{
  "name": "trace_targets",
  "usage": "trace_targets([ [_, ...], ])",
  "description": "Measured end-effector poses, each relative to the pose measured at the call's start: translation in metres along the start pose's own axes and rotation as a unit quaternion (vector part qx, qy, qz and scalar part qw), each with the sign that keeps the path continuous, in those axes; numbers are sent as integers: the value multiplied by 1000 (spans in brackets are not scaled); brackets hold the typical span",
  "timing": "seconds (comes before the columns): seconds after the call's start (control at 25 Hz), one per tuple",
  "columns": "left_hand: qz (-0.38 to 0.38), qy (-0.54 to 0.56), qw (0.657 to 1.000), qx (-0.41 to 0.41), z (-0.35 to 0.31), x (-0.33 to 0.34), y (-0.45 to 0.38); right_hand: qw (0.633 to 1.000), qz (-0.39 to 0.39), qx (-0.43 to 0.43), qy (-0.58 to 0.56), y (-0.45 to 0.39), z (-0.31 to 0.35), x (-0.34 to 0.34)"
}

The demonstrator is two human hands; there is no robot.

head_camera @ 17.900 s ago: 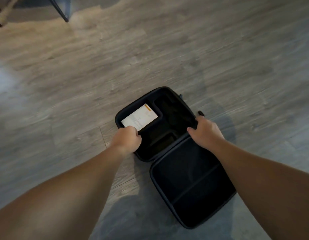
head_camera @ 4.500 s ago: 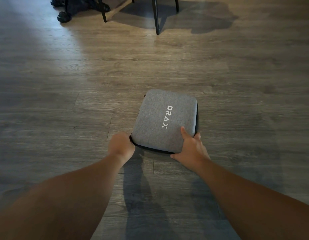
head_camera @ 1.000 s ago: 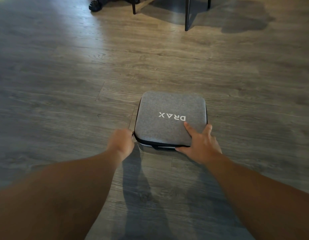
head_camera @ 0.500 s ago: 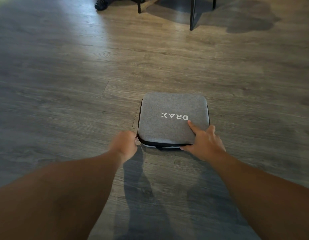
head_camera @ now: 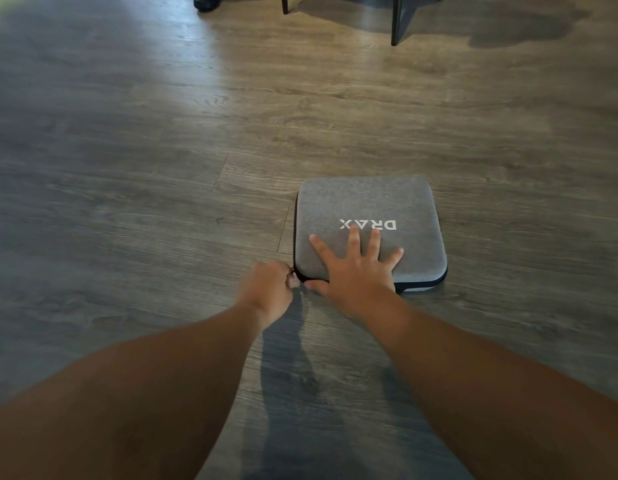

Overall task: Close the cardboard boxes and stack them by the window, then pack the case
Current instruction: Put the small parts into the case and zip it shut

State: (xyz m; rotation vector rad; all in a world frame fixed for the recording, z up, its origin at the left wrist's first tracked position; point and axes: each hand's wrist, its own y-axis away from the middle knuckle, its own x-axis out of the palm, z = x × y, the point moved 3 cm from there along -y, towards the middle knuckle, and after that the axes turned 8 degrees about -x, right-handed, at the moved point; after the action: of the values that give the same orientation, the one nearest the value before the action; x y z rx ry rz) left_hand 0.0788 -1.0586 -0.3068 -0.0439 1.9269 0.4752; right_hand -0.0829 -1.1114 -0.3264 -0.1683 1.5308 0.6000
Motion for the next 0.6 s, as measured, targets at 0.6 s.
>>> trace_targets([
  [0.6,-22,61,994,-88,-16,5,4,994,29,53,-91,37,-120,-11],
])
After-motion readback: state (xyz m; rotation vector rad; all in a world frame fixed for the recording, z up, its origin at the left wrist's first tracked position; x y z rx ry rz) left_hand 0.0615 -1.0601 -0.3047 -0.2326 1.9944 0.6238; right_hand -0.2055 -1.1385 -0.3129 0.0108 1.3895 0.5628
